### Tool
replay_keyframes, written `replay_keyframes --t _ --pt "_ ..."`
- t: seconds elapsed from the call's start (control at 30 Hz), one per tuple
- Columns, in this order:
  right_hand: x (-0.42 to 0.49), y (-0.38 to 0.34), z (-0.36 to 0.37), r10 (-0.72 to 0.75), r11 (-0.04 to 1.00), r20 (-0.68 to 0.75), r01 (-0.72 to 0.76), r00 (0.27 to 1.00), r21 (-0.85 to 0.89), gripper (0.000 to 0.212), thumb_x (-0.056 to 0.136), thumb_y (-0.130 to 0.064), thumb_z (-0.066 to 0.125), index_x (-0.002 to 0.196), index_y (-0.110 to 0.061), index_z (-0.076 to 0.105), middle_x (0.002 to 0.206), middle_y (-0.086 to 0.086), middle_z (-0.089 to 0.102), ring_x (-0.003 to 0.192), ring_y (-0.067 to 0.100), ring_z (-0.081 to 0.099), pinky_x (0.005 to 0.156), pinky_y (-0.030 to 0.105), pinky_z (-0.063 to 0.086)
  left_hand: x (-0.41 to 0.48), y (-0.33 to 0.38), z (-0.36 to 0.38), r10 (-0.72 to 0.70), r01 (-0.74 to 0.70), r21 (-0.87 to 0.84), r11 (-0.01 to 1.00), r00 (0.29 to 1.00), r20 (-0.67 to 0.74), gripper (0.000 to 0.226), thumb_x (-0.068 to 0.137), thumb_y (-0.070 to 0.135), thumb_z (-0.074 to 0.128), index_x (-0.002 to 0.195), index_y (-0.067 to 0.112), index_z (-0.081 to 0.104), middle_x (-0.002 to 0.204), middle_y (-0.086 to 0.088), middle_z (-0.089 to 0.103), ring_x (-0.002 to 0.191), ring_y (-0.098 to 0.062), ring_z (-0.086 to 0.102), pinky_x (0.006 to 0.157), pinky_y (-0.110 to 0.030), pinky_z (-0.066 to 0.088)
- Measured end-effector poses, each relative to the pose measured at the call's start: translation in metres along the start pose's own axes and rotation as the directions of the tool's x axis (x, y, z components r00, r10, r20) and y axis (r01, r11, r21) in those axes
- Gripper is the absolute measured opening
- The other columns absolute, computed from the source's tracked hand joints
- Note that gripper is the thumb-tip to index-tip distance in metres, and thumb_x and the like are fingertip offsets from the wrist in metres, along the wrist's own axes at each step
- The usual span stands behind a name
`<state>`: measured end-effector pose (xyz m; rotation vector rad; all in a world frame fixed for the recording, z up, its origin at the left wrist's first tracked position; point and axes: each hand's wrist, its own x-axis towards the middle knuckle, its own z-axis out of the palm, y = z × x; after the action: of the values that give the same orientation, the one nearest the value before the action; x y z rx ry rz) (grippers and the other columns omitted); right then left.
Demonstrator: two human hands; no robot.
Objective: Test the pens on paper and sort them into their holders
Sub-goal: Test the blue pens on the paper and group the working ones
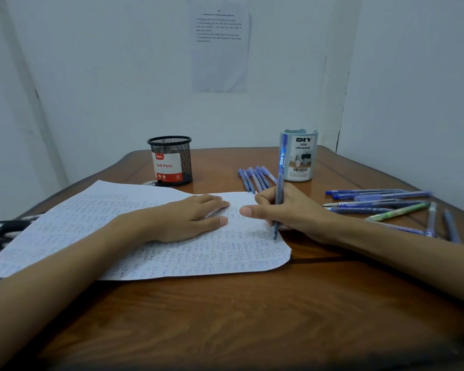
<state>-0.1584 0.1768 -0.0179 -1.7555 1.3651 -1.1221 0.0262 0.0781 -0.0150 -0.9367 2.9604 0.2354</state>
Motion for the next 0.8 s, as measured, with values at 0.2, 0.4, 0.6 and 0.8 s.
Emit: replay_keyframes --t 0.2,0.4,0.6,0.8 --pt "0.0003 0.0043 -0.0022 -0.010 0.999 0.039 0.011 0.999 -0.036 0.041 0.083 -0.015 0.066 0.051 -0.008 0.041 0.041 -0.008 0.039 0.039 0.003 0.039 0.044 0.011 0.035 0.0003 0.0010 -0.0003 -0.004 0.004 0.000 1.000 1.000 0.006 0.056 0.095 0.050 0.025 0.147 0.031 0.018 0.155 0.011 0.015 0.140 -0.006 0.016 0.107 -0.021 0.012" --pt "0.0029 0.0068 -0.0030 -0.019 0.996 0.023 0.021 1.000 -0.087 0.043 0.086 0.006 0.053 0.050 -0.009 0.036 0.040 -0.011 0.034 0.039 0.001 0.036 0.046 0.009 0.034 -0.0002 0.0016 -0.0005 -0.003 0.003 -0.010 1.000 1.000 0.006 0.056 0.096 0.050 0.026 0.148 0.031 0.018 0.155 0.011 0.015 0.140 -0.006 0.016 0.104 -0.018 0.011" --pt "0.0013 0.0065 -0.0040 0.007 0.999 0.027 -0.006 1.000 -0.038 0.040 0.088 0.003 0.054 0.053 -0.008 0.038 0.041 -0.007 0.036 0.038 0.002 0.037 0.042 0.011 0.033 -0.0006 0.0002 0.0005 0.000 0.000 -0.013 1.000 1.000 0.001 0.056 0.095 0.050 0.026 0.147 0.032 0.019 0.155 0.011 0.016 0.139 -0.006 0.017 0.106 -0.019 0.012" --pt "0.0011 0.0061 -0.0035 -0.014 0.999 -0.039 0.013 0.999 -0.031 0.040 0.087 0.002 0.055 0.053 -0.008 0.038 0.047 0.004 0.036 0.038 0.003 0.037 0.041 0.012 0.033 -0.0006 0.0010 -0.0003 -0.002 0.002 -0.016 1.000 1.000 0.004 0.055 0.096 0.049 0.026 0.147 0.032 0.018 0.155 0.011 0.015 0.140 -0.006 0.016 0.103 -0.017 0.011"
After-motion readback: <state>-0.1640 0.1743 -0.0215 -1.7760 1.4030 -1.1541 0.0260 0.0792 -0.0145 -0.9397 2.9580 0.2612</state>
